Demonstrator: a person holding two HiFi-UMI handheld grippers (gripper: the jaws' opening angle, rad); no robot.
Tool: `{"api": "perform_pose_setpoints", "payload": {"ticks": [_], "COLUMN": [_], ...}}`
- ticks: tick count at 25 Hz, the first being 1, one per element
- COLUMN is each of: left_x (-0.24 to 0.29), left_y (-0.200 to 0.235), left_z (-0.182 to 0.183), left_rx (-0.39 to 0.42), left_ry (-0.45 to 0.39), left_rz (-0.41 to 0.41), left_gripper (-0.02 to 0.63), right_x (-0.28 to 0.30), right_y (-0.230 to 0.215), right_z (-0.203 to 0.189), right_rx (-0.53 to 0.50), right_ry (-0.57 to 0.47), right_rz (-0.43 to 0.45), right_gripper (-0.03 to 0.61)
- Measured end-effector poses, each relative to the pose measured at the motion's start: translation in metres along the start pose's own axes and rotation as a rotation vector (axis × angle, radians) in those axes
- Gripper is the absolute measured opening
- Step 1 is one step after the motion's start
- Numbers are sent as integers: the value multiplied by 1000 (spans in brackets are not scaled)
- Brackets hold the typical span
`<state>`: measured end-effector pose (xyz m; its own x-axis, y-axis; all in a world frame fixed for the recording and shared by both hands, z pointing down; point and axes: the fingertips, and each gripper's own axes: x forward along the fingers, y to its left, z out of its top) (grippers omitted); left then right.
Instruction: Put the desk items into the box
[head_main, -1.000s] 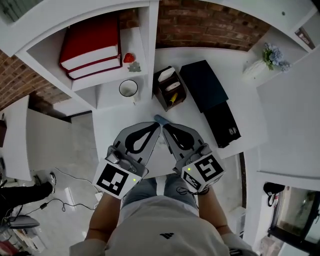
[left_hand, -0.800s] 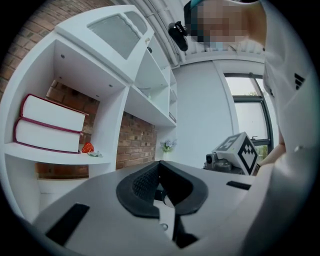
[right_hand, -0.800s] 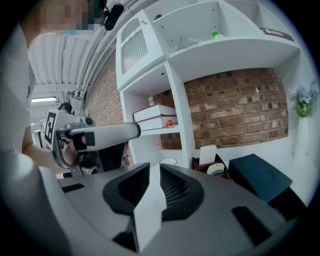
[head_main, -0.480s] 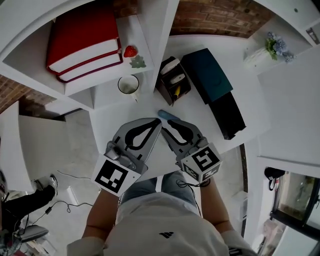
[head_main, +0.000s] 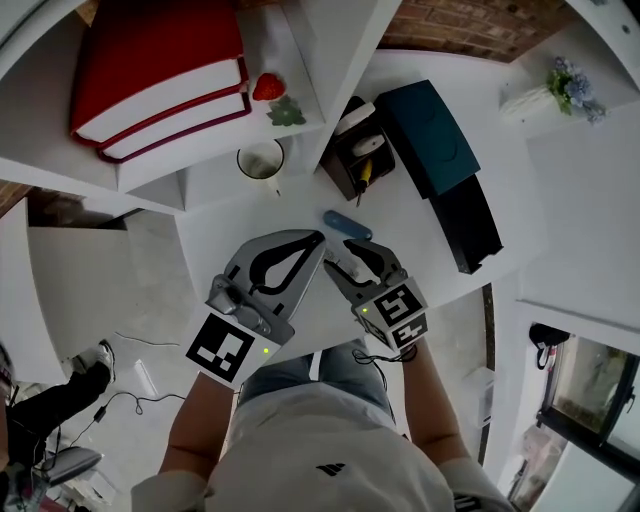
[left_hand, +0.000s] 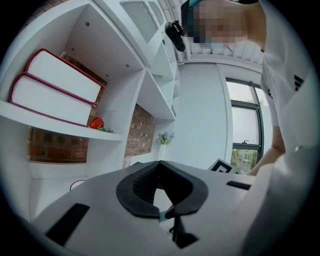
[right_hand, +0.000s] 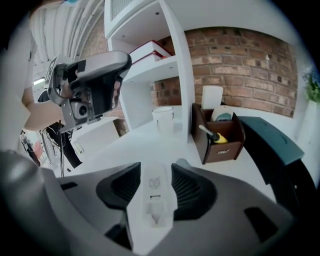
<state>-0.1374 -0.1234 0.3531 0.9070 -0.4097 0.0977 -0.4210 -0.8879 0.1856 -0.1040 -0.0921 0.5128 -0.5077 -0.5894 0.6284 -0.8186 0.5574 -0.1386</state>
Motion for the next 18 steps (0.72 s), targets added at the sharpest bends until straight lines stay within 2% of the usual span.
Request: {"api": "perform_pose_setpoints", "payload": {"ticks": [3,8,12,18], "left_x": [0,-1,-4,-10], "left_y": [3,4,6,10], "left_z": [-5,-12,-12,-15], "left_rx": [-8,-8,-8,-16], "left_ry": [4,21,23,26], "left_rz": [-3,-5,4,22], "left_gripper": [11,11,11,11], "right_x": [9,21,29,32], "right_y": [2,5,6,2], "right_z": [-19,-35,-48,-51], "right_rx": [-12,-48,-120,-168], "right_ry": [71,131,204,245], "right_rz": [17,26,11,-20], "right_gripper": [207,239,241,245]}}
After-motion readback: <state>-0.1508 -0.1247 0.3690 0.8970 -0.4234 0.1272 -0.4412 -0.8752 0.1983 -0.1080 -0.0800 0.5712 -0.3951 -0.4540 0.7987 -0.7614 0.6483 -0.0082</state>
